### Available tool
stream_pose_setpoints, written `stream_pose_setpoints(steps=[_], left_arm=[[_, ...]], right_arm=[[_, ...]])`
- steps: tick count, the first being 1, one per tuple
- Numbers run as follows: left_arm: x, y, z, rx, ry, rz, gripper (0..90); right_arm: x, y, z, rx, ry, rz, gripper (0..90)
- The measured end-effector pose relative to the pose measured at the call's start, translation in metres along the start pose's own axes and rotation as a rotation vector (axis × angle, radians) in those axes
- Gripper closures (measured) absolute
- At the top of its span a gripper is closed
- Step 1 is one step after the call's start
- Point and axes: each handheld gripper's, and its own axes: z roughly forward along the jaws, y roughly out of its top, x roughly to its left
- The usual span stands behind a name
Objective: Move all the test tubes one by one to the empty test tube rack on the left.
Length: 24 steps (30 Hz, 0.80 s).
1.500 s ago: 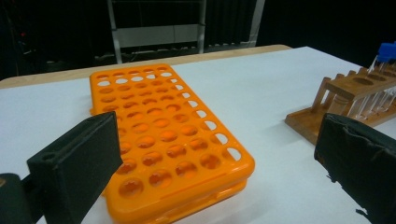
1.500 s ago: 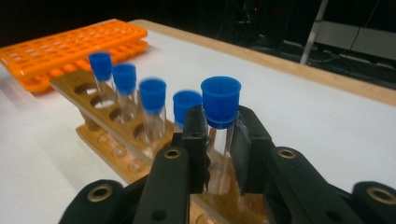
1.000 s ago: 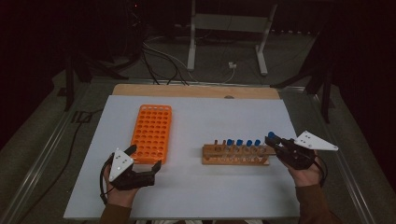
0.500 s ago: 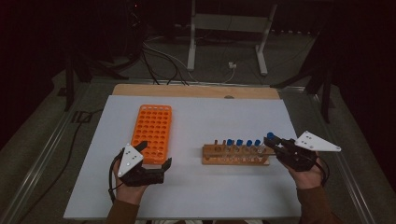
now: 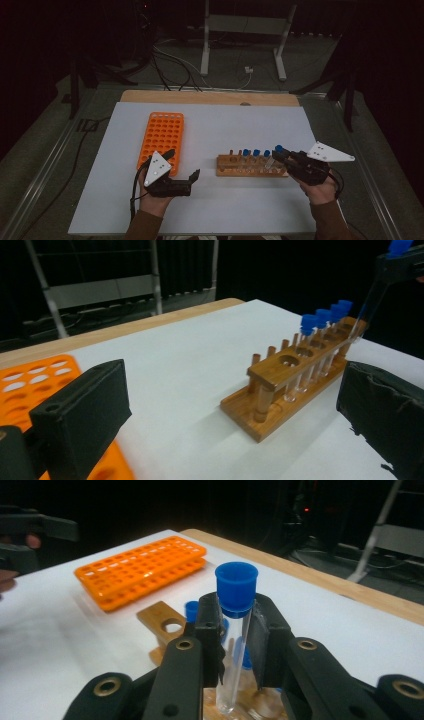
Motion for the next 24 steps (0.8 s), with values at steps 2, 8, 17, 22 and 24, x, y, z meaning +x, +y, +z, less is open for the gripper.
stream_pose_setpoints(steps=[2,8,17,22,24], left_arm=[[-0.003,0.001,0.003,-0.002,-0.015,0.005,1.6],[-0.011,0.006,0.016,0.01,-0.062,0.008,3.3],[-0.026,0.017,0.033,0.024,-0.107,0.021,6.5],[-0.033,0.023,0.043,0.043,-0.138,0.029,11.6],[-0.037,0.024,0.047,0.052,-0.142,0.032,16.9]], right_arm=[[0.002,0.0,0.004,-0.012,0.037,0.02,76.6],[0.012,0.001,0.016,-0.002,0.084,0.008,76.6],[0.03,0.007,0.038,-0.002,0.156,0.01,76.6],[0.043,0.014,0.052,-0.004,0.194,0.006,76.6],[0.05,0.017,0.059,-0.001,0.211,0.002,76.6]])
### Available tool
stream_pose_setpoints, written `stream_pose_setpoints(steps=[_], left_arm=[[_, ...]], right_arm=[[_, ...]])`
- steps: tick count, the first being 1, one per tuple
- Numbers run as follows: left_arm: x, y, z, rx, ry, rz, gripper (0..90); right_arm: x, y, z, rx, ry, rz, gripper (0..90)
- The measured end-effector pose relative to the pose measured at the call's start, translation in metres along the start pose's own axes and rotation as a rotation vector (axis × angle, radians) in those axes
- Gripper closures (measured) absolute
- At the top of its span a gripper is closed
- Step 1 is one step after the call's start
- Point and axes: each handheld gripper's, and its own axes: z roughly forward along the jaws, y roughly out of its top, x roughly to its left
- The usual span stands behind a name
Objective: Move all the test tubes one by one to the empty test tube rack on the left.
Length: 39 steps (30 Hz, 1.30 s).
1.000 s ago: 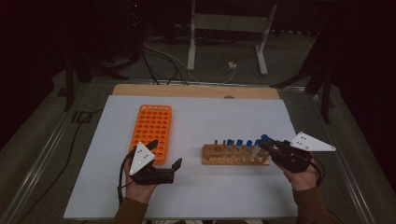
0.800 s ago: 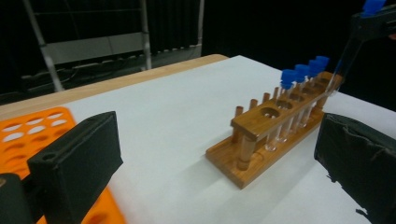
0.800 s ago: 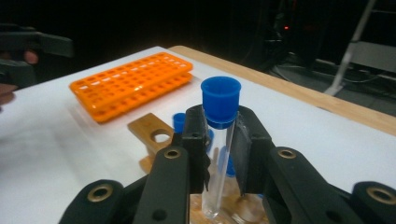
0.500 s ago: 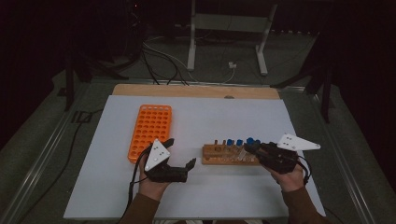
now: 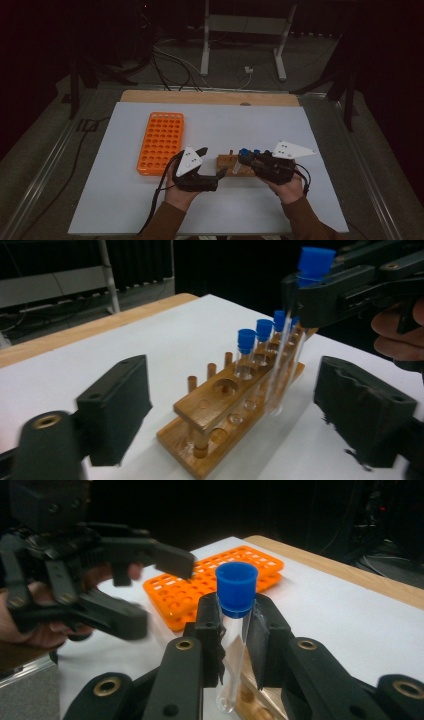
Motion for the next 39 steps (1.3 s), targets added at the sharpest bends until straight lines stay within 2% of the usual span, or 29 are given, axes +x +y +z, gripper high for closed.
stream_pose_setpoints(steps=[1,4,5,6,10,11,15,16,19,22,30,35,39], left_arm=[[-0.003,0.0,0.005,0.015,-0.014,0.008,17.4],[-0.006,0.001,0.01,0.024,-0.025,0.017,25.3],[-0.007,0.001,0.012,0.027,-0.034,0.019,25.3],[-0.009,0.001,0.014,0.027,-0.037,0.021,32.7],[-0.011,0.001,0.019,0.029,-0.063,0.034,46.8],[-0.011,0.001,0.019,0.028,-0.072,0.035,46.8],[-0.012,0.001,0.02,0.025,-0.096,0.044,61.8],[-0.012,0.001,0.02,0.025,-0.099,0.047,61.8],[-0.014,0.001,0.021,0.034,-0.109,0.061,71.0],[-0.014,0.0,0.021,0.033,-0.112,0.065,76.6],[-0.013,0.0,0.02,0.028,-0.12,0.062,78.3],[-0.012,-0.001,0.02,0.031,-0.113,0.051,78.4],[-0.007,-0.003,0.017,0.033,-0.096,0.042,78.5]], right_arm=[[0.001,0.001,0.002,0.0,0.006,-0.002,76.6],[0.005,0.004,0.008,0.0,0.02,-0.003,76.6],[0.005,0.004,0.008,0.0,0.02,-0.003,76.6],[0.007,0.005,0.012,0.001,0.028,-0.005,76.5],[0.008,0.005,0.014,0.006,0.036,-0.001,76.6],[0.008,0.005,0.015,0.007,0.04,-0.001,76.6],[0.01,0.004,0.017,0.012,0.051,0.001,76.6],[0.01,0.004,0.017,0.012,0.051,0.001,76.6],[0.01,0.004,0.018,0.009,0.058,0.005,76.6],[0.01,0.003,0.019,0.012,0.064,0.007,76.6],[0.009,0.003,0.019,0.016,0.072,0.017,75.7],[0.006,0.003,0.016,-0.002,0.058,0.042,57.7],[0.002,0.004,0.01,-0.024,0.033,0.062,38.5]])
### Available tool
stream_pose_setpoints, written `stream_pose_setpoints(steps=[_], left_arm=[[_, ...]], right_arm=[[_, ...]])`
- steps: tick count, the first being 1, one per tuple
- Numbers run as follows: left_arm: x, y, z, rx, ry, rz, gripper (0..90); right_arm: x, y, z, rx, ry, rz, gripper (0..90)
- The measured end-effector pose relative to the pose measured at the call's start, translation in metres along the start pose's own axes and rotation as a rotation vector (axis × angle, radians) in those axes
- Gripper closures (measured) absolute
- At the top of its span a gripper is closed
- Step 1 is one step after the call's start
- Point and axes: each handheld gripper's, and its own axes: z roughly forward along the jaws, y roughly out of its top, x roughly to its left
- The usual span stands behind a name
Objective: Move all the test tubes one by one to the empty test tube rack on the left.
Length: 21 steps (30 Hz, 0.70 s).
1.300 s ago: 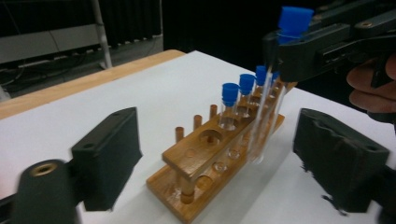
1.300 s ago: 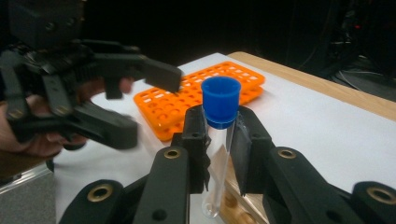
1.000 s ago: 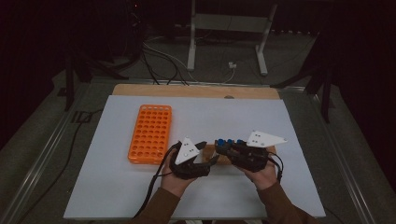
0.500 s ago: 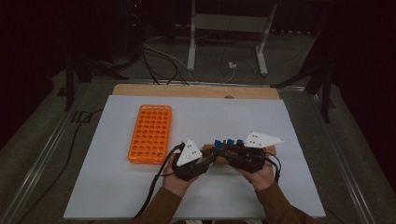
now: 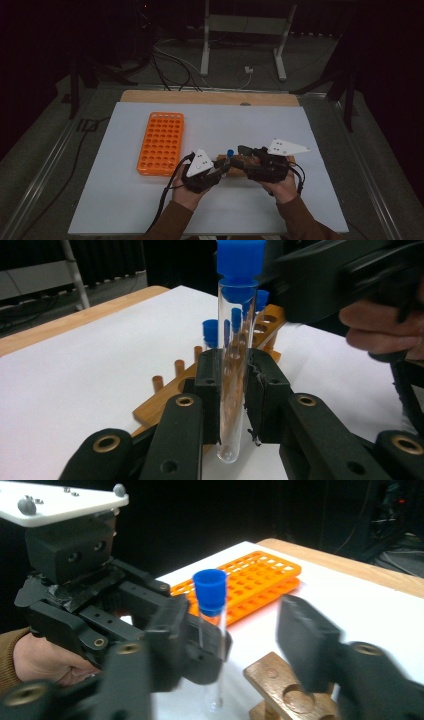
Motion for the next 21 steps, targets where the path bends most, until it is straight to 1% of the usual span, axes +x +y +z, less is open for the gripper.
stream_pose_setpoints(steps=[2,3,4,5,7,8,9,10,11,13,17,21], left_arm=[[0.001,0.0,-0.001,0.001,0.005,0.0,78.5],[0.002,0.0,-0.002,-0.002,0.006,-0.004,78.5],[0.003,-0.001,-0.004,-0.006,0.009,-0.008,78.4],[0.004,-0.002,-0.006,-0.009,0.015,-0.013,78.4],[0.005,-0.002,-0.008,-0.012,0.02,-0.019,78.5],[0.007,-0.003,-0.009,-0.012,0.022,-0.02,78.4],[0.008,-0.003,-0.011,-0.016,0.024,-0.025,78.4],[0.009,-0.004,-0.013,-0.019,0.023,-0.027,78.4],[0.01,-0.004,-0.014,-0.022,0.022,-0.031,78.4],[0.013,-0.006,-0.018,-0.028,0.029,-0.039,78.4],[0.019,-0.007,-0.023,-0.03,0.049,-0.042,78.3],[0.023,-0.009,-0.029,-0.035,0.068,-0.039,78.3]], right_arm=[[-0.001,0.0,-0.003,-0.005,-0.019,-0.004,27.7],[-0.001,0.0,-0.003,-0.005,-0.019,-0.004,27.7],[-0.001,0.0,-0.005,-0.01,-0.03,-0.005,22.6],[-0.003,-0.001,-0.009,-0.023,-0.059,0.005,13.9],[-0.004,-0.001,-0.011,-0.028,-0.066,0.009,13.1],[-0.008,-0.002,-0.016,-0.031,-0.081,0.013,9.1],[-0.008,-0.002,-0.016,-0.031,-0.081,0.013,9.1],[-0.012,-0.004,-0.021,-0.018,-0.117,-0.008,5.7],[-0.012,-0.004,-0.021,-0.018,-0.117,-0.008,5.7],[-0.014,-0.005,-0.026,-0.008,-0.152,-0.027,2.7],[-0.022,-0.008,-0.036,-0.001,-0.202,-0.044,0.0],[-0.034,-0.013,-0.047,-0.005,-0.235,-0.032,0.0]])
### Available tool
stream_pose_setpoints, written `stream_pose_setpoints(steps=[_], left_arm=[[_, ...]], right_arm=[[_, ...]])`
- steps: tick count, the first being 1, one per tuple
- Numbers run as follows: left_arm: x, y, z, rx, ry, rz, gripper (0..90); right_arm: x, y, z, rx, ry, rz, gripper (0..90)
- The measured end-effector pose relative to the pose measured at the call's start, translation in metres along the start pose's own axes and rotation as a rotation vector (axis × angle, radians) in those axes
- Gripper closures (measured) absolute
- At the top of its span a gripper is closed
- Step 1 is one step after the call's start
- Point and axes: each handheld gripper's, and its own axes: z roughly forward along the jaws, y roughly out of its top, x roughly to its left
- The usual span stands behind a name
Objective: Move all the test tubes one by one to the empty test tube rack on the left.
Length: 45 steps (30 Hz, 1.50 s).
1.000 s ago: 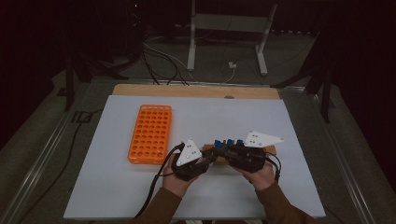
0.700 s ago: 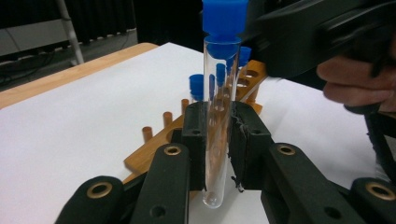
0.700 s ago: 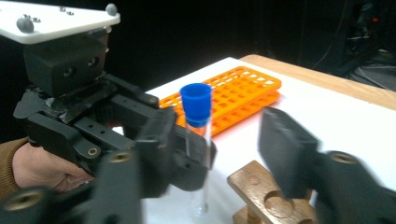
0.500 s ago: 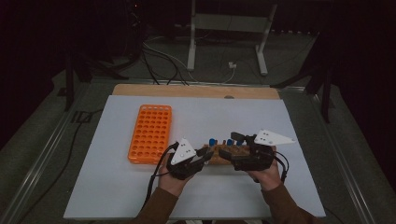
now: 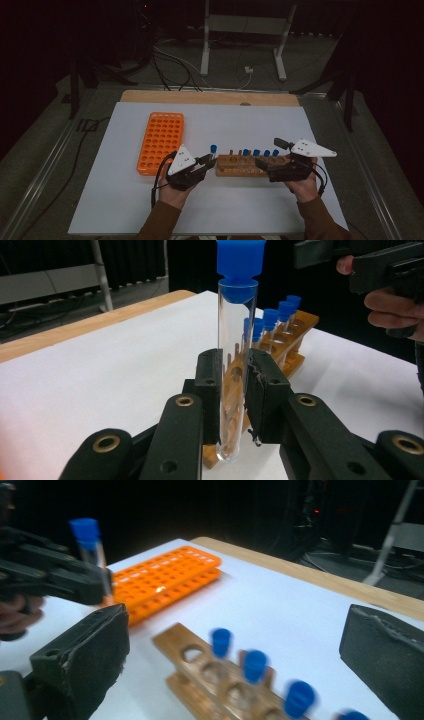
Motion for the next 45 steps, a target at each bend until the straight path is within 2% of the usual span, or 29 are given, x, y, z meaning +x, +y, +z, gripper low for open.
stream_pose_setpoints(steps=[10,13,19,26,29,32,37,45], left_arm=[[0.015,-0.006,-0.015,-0.022,0.025,-0.02,78.3],[0.021,-0.011,-0.02,-0.036,0.03,-0.033,78.3],[0.032,-0.018,-0.033,-0.061,0.069,-0.056,78.2],[0.042,-0.027,-0.041,-0.06,0.118,-0.073,78.2],[0.044,-0.029,-0.043,-0.067,0.14,-0.069,78.2],[0.045,-0.033,-0.045,-0.057,0.156,-0.049,78.0],[0.049,-0.039,-0.048,-0.045,0.183,-0.045,78.0],[0.058,-0.046,-0.054,-0.04,0.247,-0.06,77.6]], right_arm=[[-0.025,-0.016,-0.019,-0.008,-0.068,0.05,0.0],[-0.026,-0.019,-0.021,-0.007,-0.072,0.056,0.0],[-0.031,-0.022,-0.027,-0.022,-0.083,0.071,0.0],[-0.034,-0.022,-0.034,-0.037,-0.097,0.075,0.0],[-0.036,-0.022,-0.036,-0.042,-0.101,0.069,0.0],[-0.037,-0.023,-0.037,-0.04,-0.105,0.072,0.0],[-0.038,-0.025,-0.039,-0.043,-0.106,0.077,0.0],[-0.038,-0.026,-0.038,-0.034,-0.107,0.072,0.0]])
